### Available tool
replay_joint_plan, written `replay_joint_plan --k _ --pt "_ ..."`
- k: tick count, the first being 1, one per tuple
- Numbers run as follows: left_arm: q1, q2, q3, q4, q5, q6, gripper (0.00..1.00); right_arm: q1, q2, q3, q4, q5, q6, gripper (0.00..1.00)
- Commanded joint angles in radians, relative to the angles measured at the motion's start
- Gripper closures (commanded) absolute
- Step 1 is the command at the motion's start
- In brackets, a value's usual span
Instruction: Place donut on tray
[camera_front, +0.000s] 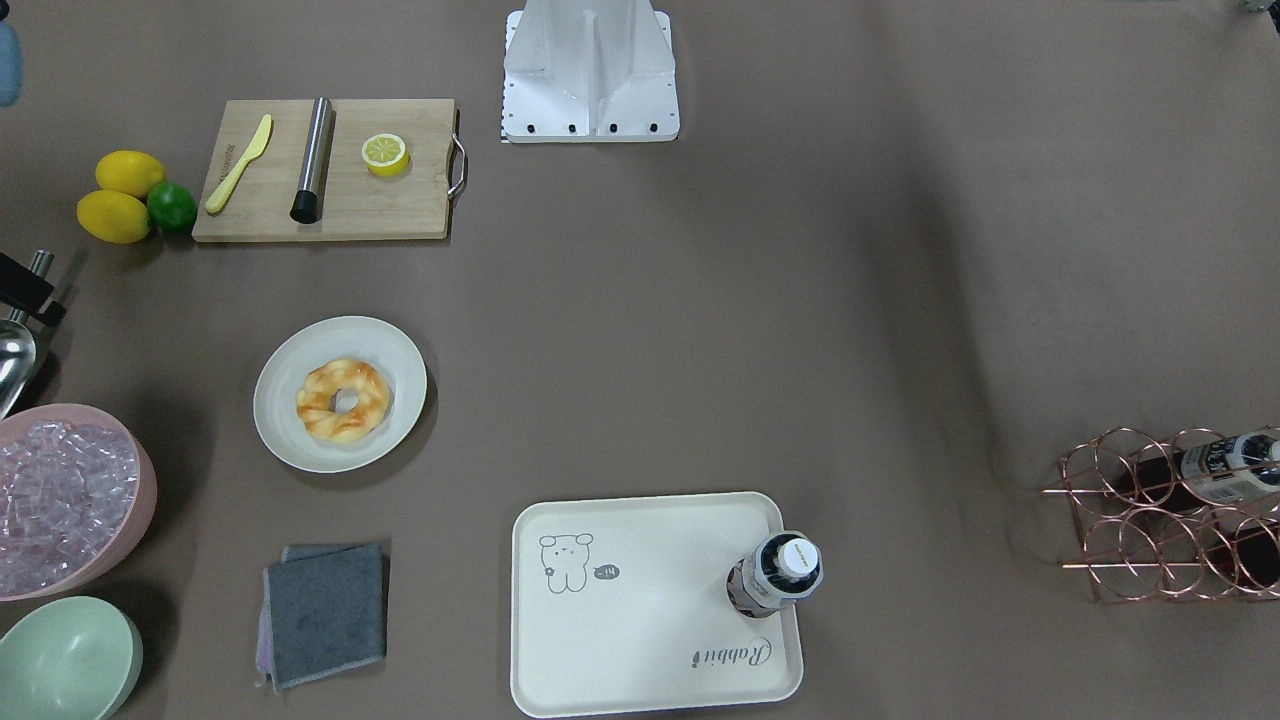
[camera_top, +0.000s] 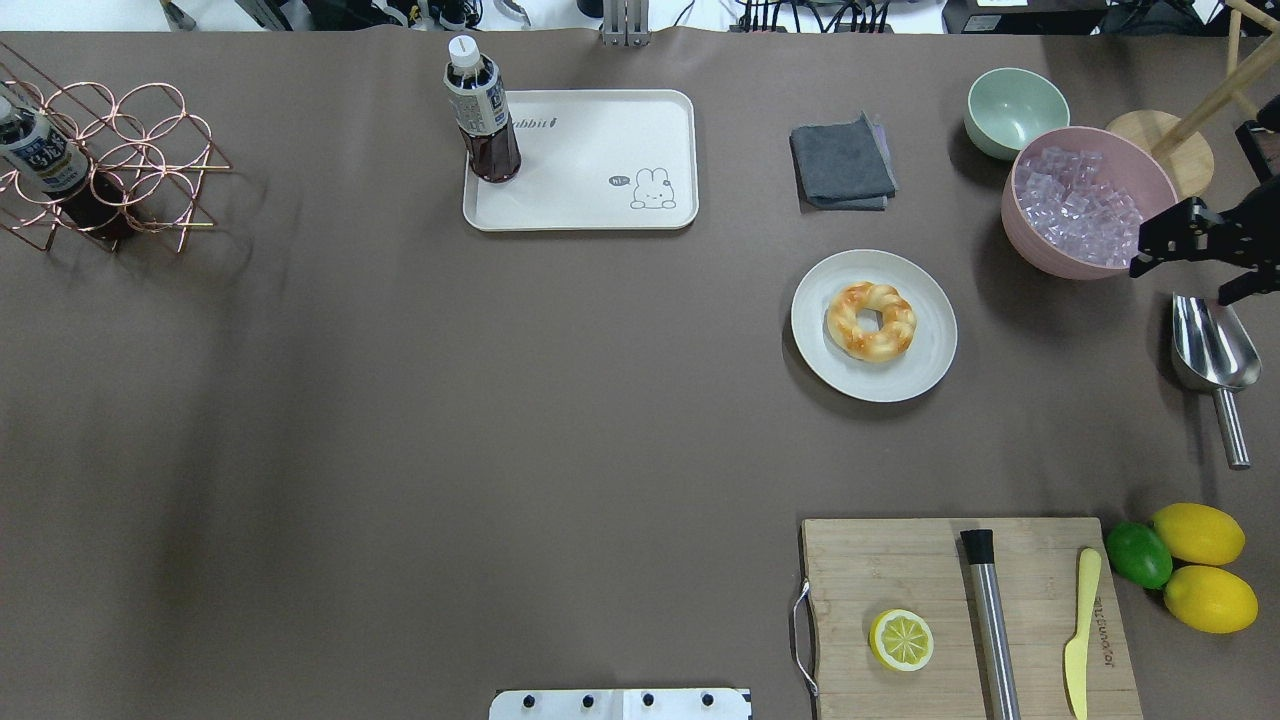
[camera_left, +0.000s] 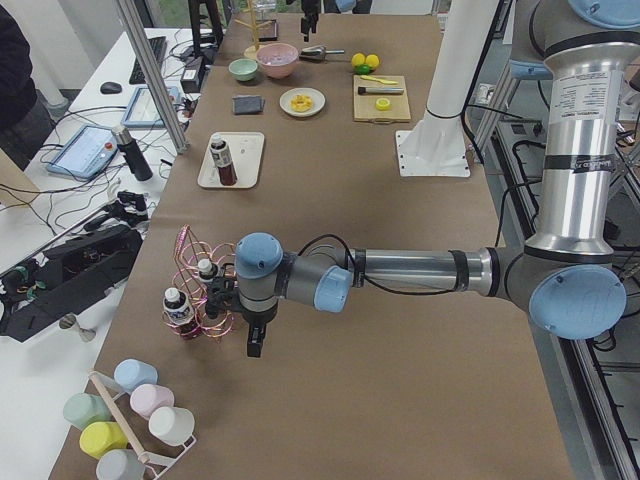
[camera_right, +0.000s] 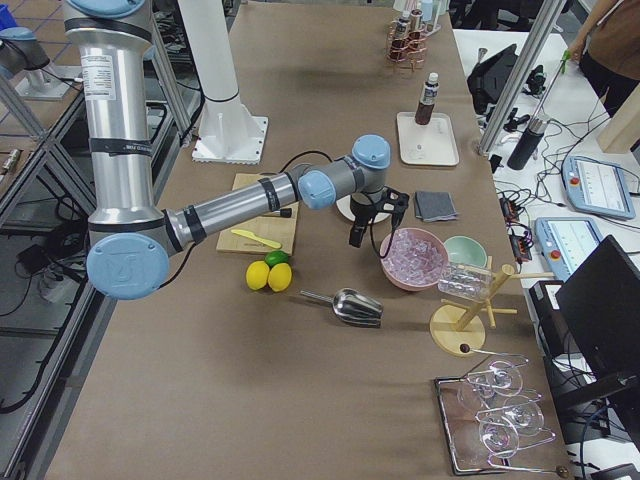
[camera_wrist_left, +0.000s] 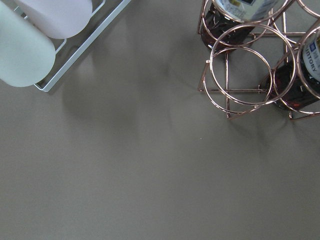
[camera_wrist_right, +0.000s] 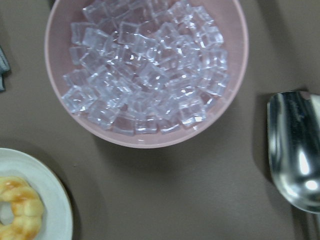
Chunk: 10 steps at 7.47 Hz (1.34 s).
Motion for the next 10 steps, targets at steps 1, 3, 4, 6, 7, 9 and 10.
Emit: replay_joint_plan --k 1,3,4,6,7,9,10 --pt "0.000 -0.001 0.001 0.000 0.000 0.000 0.01 -0.115 0.103 -0.041 0.047 -0.059 0.146 0.00" --pt "0.000 -0.001 0.001 0.002 -0.001 0.000 0.01 -0.153 0.141 -0.057 0.049 -0.076 0.171 0.01" --pt "0.000 0.000 0.001 0.000 0.000 0.000 0.01 -0.176 0.142 -0.058 0.049 -0.097 0.170 0.01" --pt "0.000 0.000 0.002 0.002 0.000 0.000 0.01 -0.179 0.136 -0.051 0.049 -0.102 0.156 0.01" --pt "0.000 0.003 0.002 0.002 0.000 0.000 0.01 -0.180 0.133 -0.052 0.049 -0.110 0.160 0.01" --pt "0.000 0.003 0.001 0.002 -0.001 0.000 0.01 -0.223 0.148 -0.070 0.052 -0.133 0.170 0.01" --pt "0.000 0.006 0.001 0.002 -0.001 0.000 0.01 -0.242 0.153 -0.093 0.095 -0.139 0.171 0.01"
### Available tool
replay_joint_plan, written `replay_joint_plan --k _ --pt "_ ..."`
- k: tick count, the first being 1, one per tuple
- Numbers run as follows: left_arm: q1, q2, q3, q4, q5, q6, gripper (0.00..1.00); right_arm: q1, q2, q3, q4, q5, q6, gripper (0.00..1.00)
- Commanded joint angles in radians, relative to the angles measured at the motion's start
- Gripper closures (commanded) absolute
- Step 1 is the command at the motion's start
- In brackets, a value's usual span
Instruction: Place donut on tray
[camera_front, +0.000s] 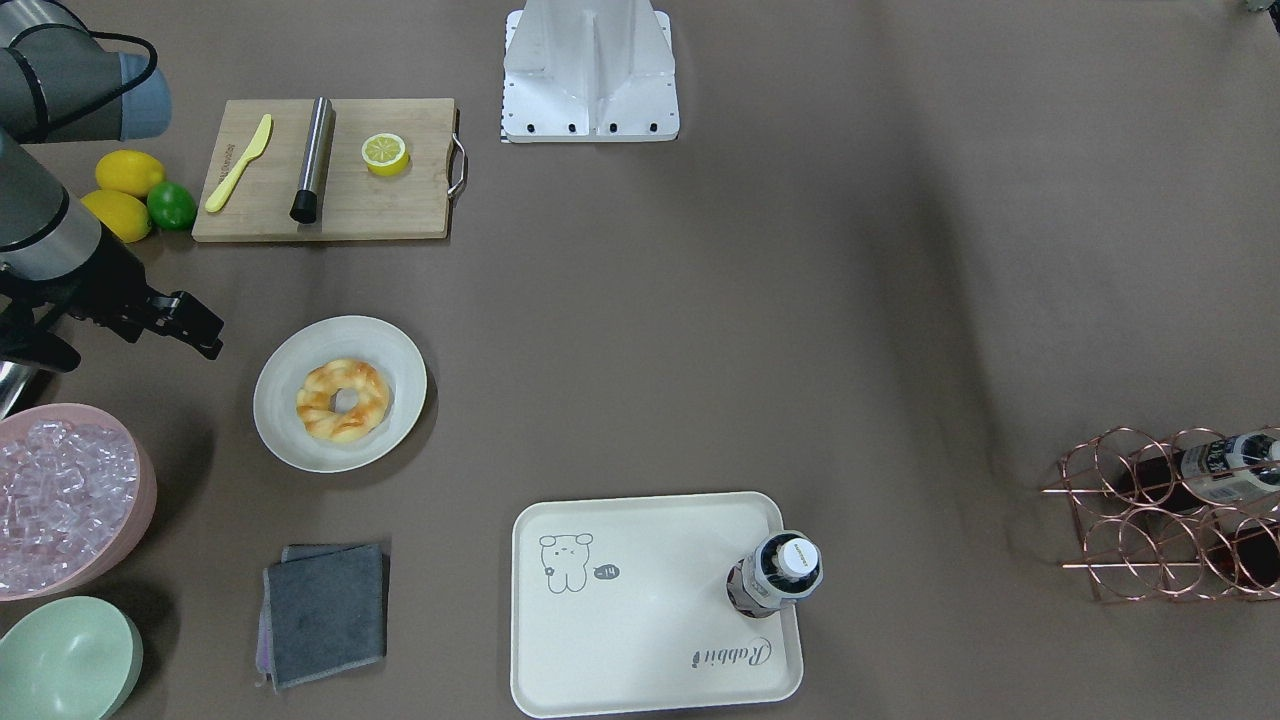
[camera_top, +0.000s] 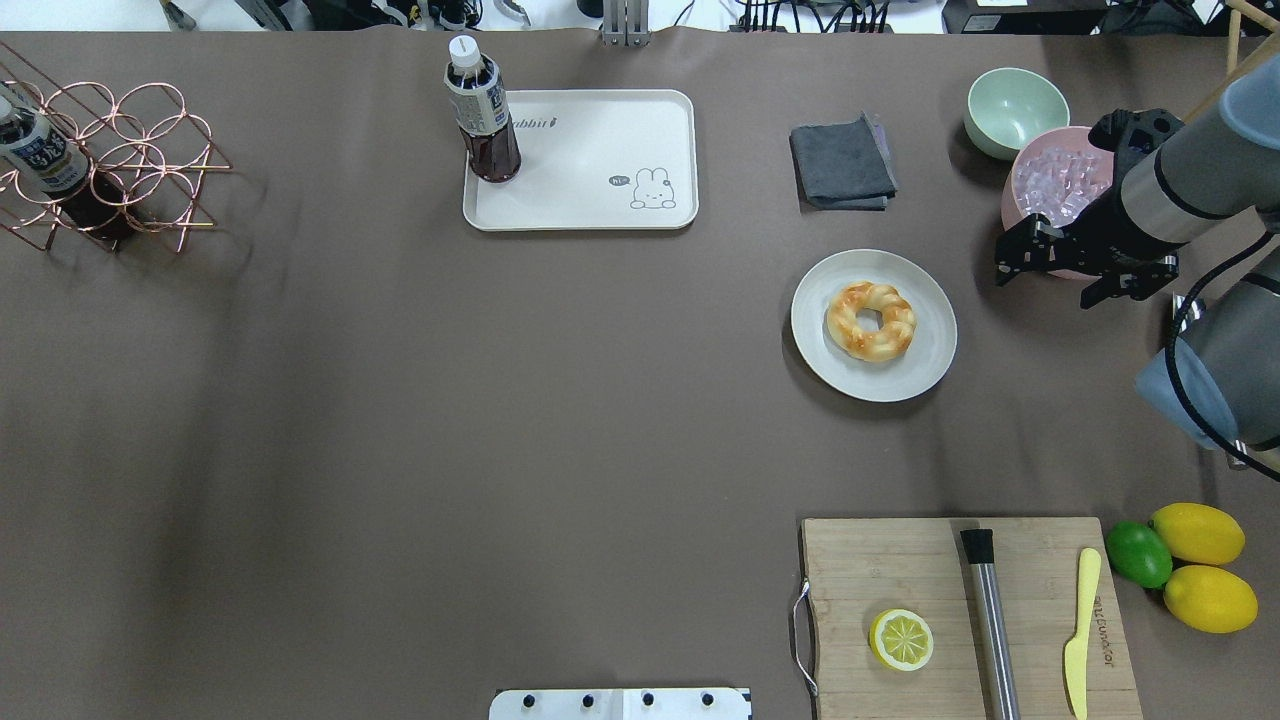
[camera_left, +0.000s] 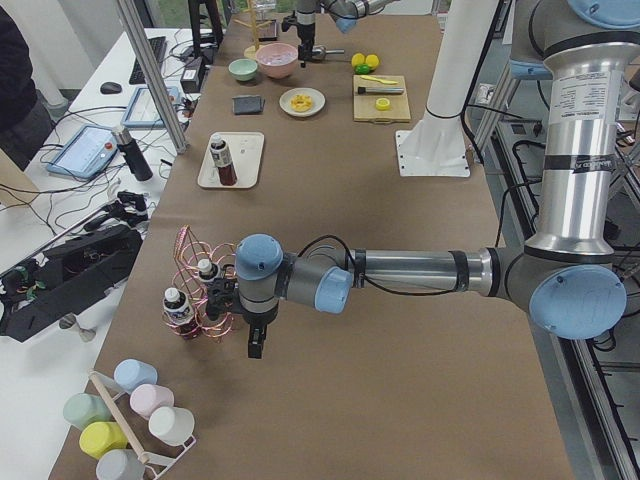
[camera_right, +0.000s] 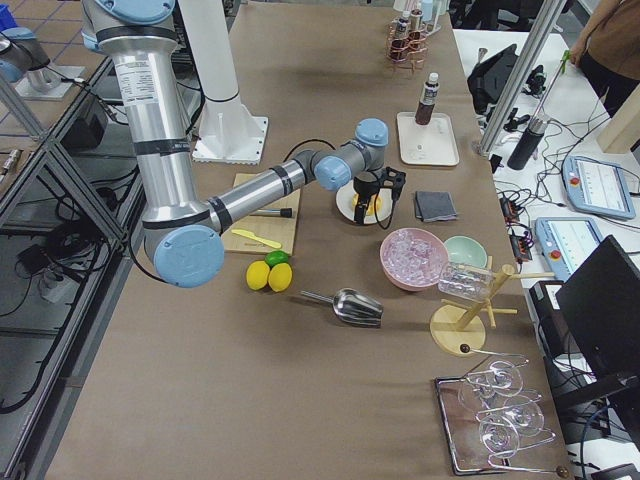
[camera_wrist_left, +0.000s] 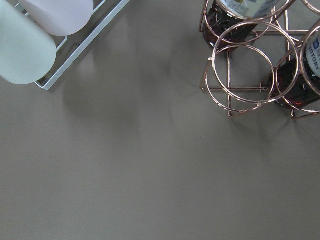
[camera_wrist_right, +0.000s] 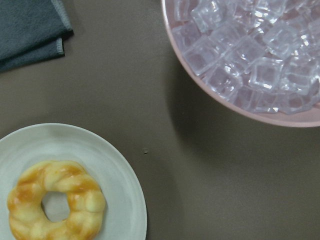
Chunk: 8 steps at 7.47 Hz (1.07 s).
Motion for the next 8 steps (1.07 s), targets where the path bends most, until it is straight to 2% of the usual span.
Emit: replay_joint_plan --k 1,4,7,8 --pt "0.000 0.000 0.001 0.000 0.001 0.000 0.01 -0.036 0.019 -0.069 0.108 -0.016 0.015 0.01" --pt "0.000 -0.001 0.002 0.000 0.001 0.000 0.01 -0.103 0.025 -0.128 0.216 -0.070 0.071 0.02" --pt "0.000 0.000 -0.001 0.000 -0.001 0.000 0.01 -0.114 0.024 -0.208 0.343 -0.072 0.073 0.12" --pt "0.000 0.000 -0.001 0.000 -0.001 0.000 0.01 -0.116 0.024 -0.217 0.343 -0.072 0.071 0.17"
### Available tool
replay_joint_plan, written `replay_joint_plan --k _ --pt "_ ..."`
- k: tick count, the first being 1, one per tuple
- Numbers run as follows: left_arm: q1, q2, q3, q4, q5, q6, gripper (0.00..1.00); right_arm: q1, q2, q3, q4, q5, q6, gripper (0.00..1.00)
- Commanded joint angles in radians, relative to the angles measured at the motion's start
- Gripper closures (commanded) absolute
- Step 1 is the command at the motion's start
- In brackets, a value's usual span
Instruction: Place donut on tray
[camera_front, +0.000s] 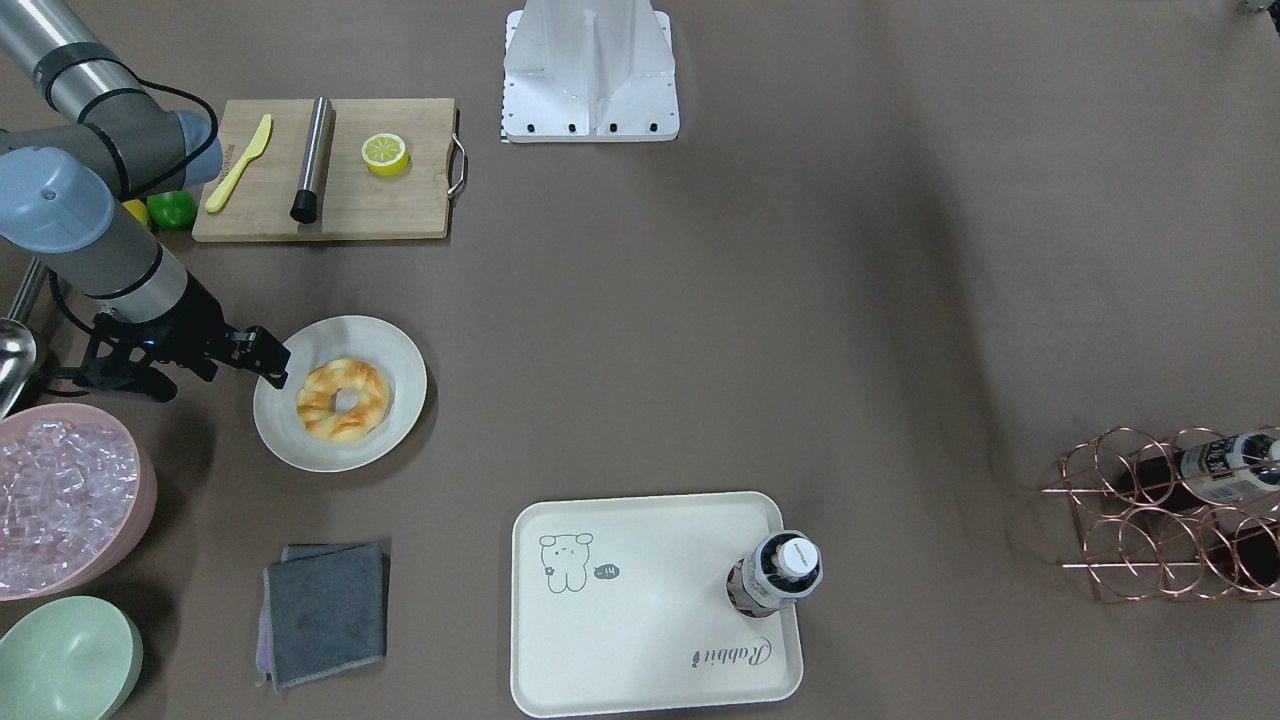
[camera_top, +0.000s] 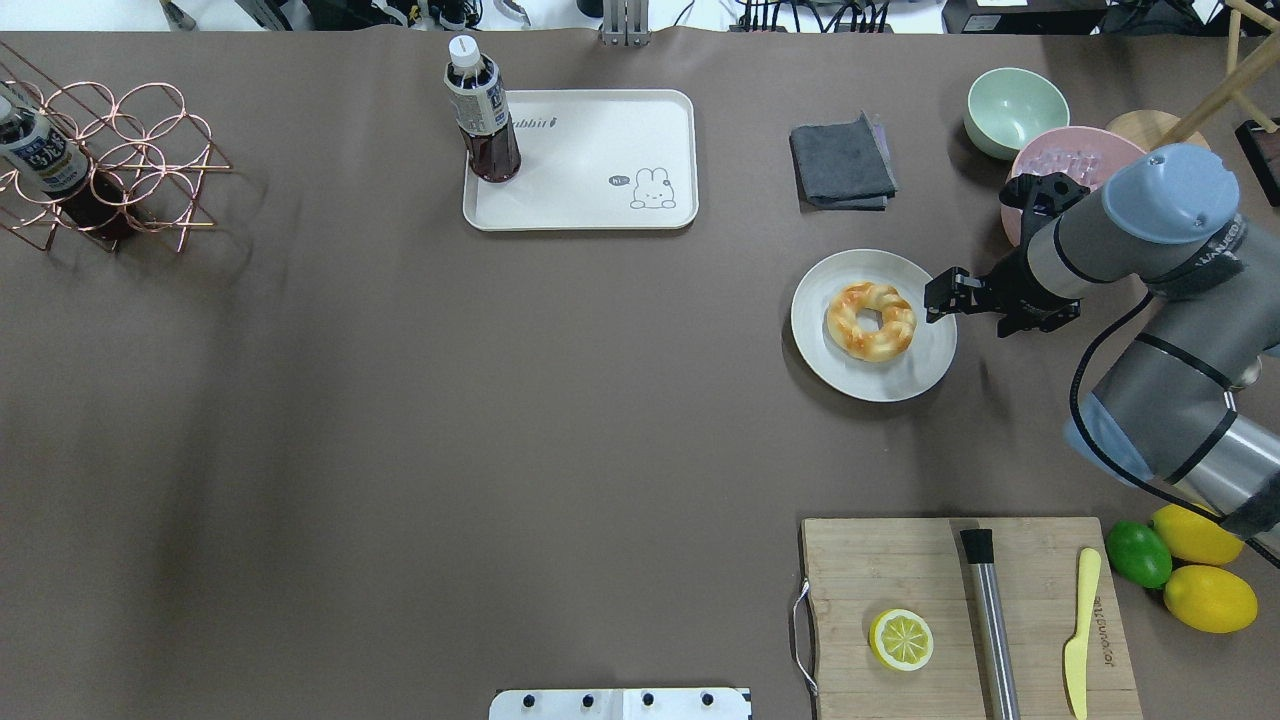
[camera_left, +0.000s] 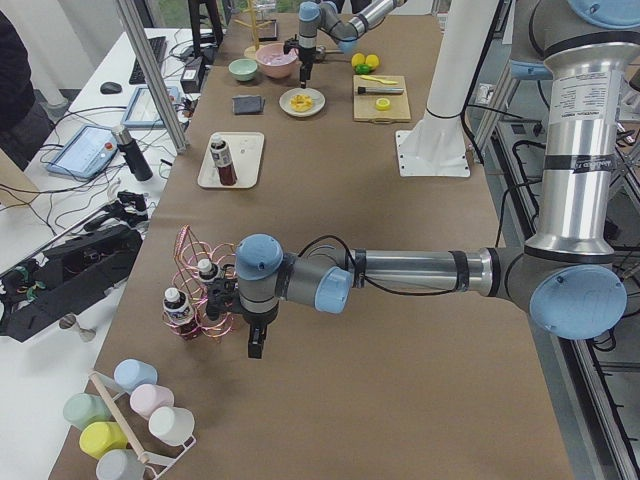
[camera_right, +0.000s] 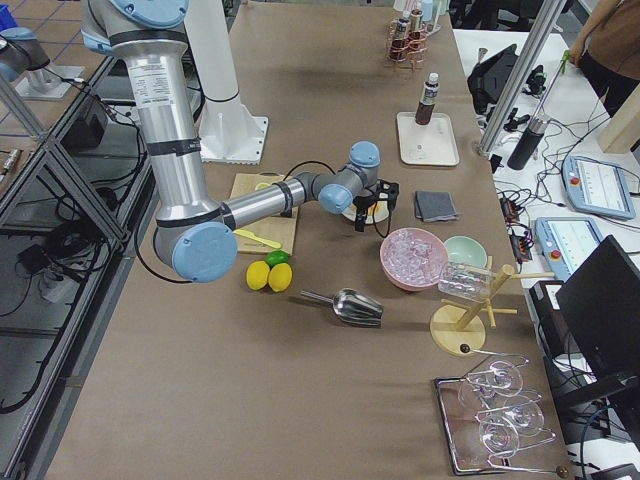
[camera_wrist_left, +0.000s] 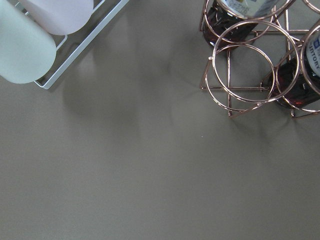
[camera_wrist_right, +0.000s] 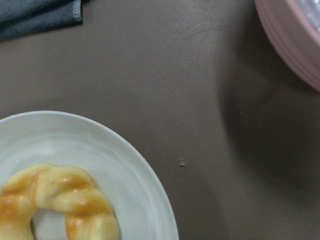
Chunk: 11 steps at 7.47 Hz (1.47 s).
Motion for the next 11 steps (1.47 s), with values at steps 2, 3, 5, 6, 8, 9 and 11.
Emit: replay_joint_plan --k 2,3,5,6,8,9,11 --pt "0.000 0.001 0.002 0.000 0.001 0.000 0.01 -0.005 0.001 -0.033 0.034 -0.002 -0.002 0.39" --pt "0.000 0.002 0.001 0.000 0.001 0.000 0.01 -0.008 0.001 -0.035 0.034 -0.013 -0.001 0.40" --pt "0.000 0.002 0.002 0.000 0.001 0.000 0.01 -0.013 0.001 -0.035 0.034 -0.015 -0.001 0.45" --pt "0.000 0.002 0.002 0.000 0.001 0.000 0.01 -0.016 0.002 -0.035 0.035 -0.016 -0.001 0.48" --pt "0.000 0.002 0.002 0.000 0.001 0.000 0.01 -0.023 0.016 -0.047 0.035 -0.039 -0.001 0.48" --pt "0.000 0.004 0.002 0.000 0.001 0.000 0.01 -0.023 0.016 -0.045 0.035 -0.039 -0.001 0.59" --pt "0.000 0.002 0.002 0.000 0.001 0.000 0.01 -0.023 0.008 -0.048 0.070 -0.039 -0.001 0.95"
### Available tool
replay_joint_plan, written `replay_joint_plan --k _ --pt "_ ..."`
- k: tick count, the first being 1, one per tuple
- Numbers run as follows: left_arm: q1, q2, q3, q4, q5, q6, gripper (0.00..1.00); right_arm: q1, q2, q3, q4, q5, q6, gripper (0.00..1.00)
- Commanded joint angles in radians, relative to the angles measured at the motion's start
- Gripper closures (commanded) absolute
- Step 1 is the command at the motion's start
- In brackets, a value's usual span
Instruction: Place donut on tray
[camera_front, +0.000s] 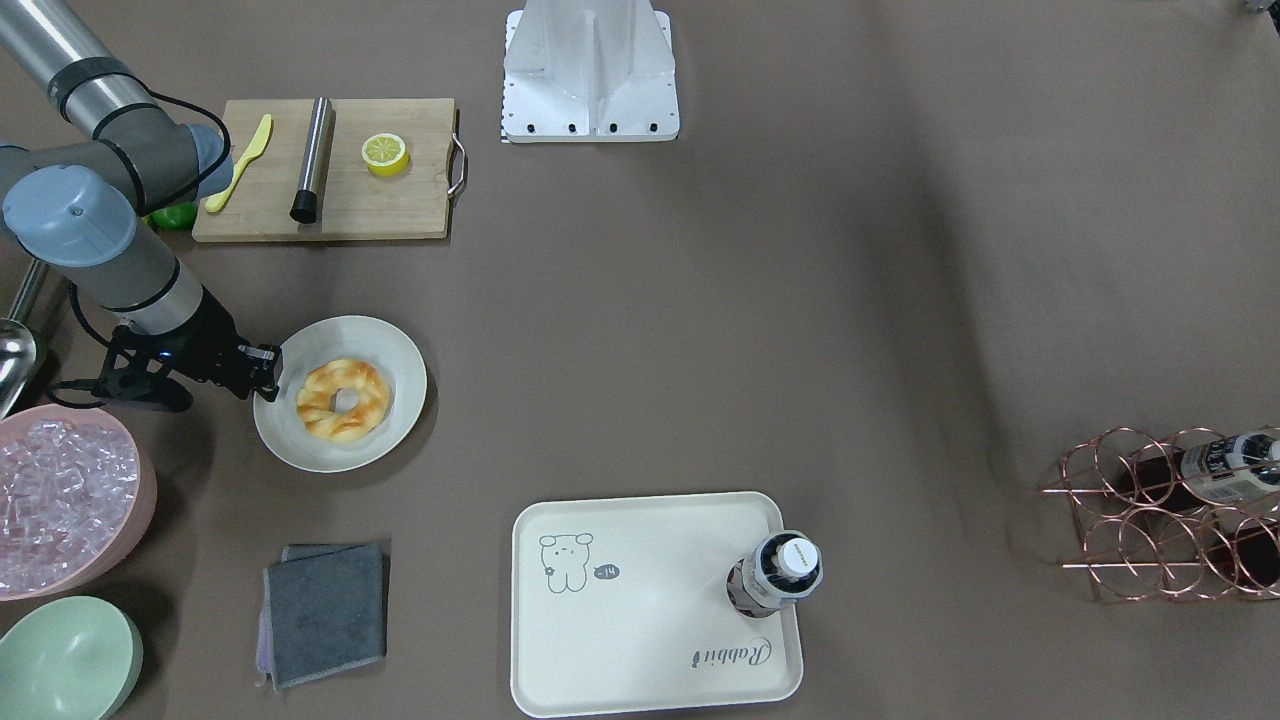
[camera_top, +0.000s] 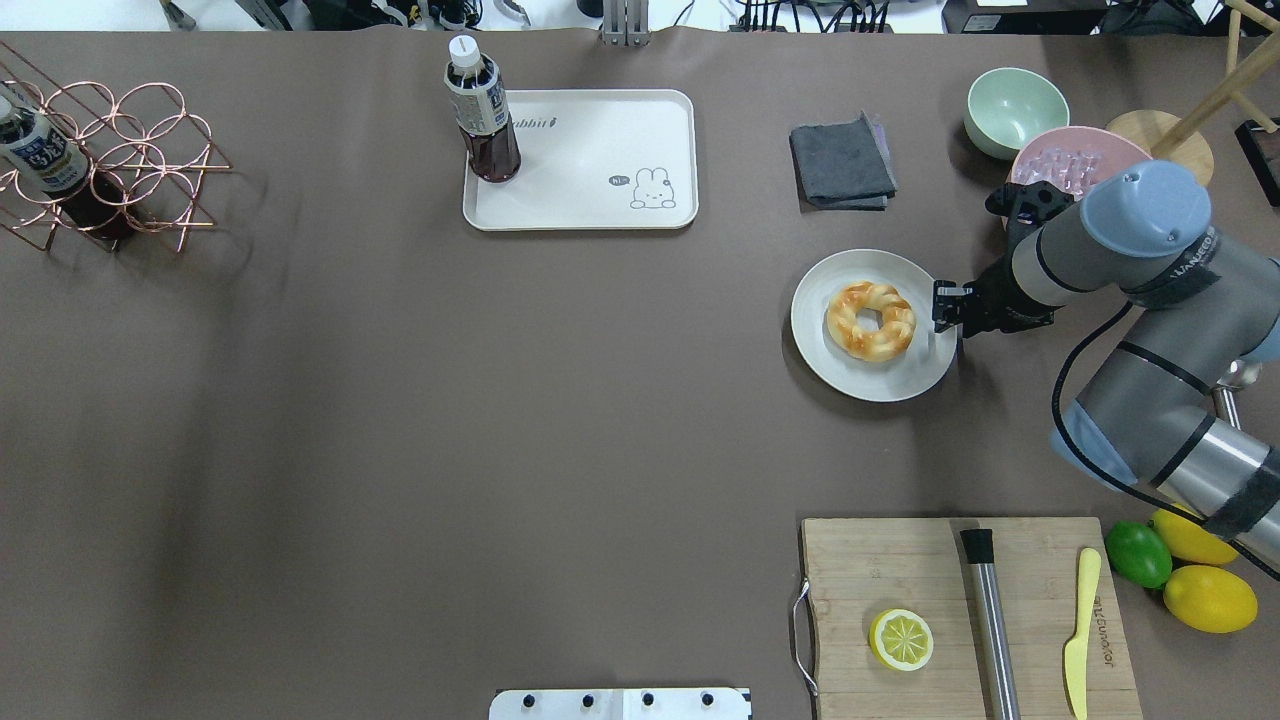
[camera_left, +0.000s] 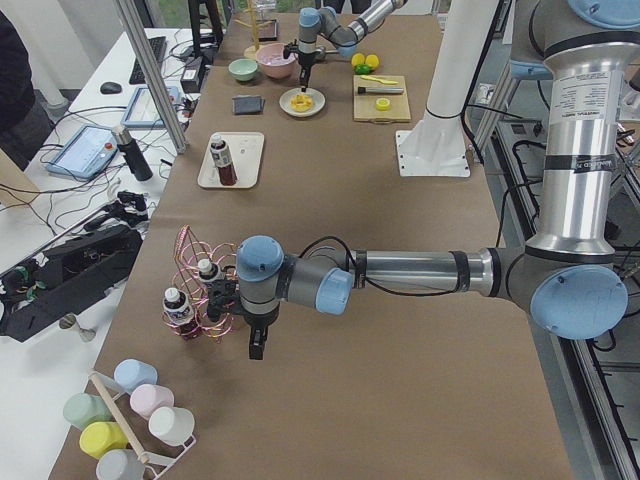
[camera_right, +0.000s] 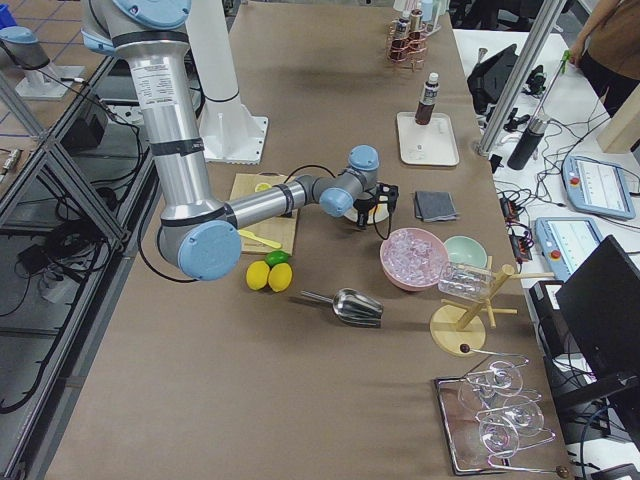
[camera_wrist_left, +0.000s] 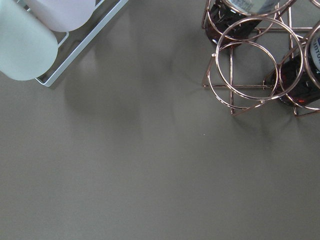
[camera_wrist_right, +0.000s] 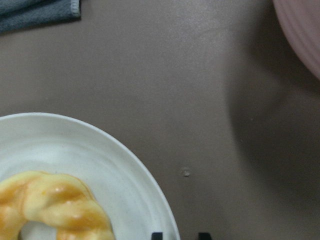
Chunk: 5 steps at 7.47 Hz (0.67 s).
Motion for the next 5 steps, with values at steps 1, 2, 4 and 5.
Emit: replay_joint_plan --k 1,2,4,5 --pt "0.000 -0.001 -0.001 0.000 0.000 0.000 0.01 -0.001 -0.010 -0.035 0.093 0.000 0.001 1.00" --pt "0.000 -0.001 -0.001 0.000 0.000 0.000 0.01 -0.001 -0.008 -0.040 0.113 0.005 -0.005 1.00" --pt "0.000 0.000 -0.001 0.000 0.000 0.000 0.01 0.057 -0.002 -0.029 0.112 0.102 -0.015 1.00" --pt "0.000 0.000 0.000 0.000 0.000 0.000 0.01 0.132 -0.002 -0.013 0.109 0.196 -0.022 1.00"
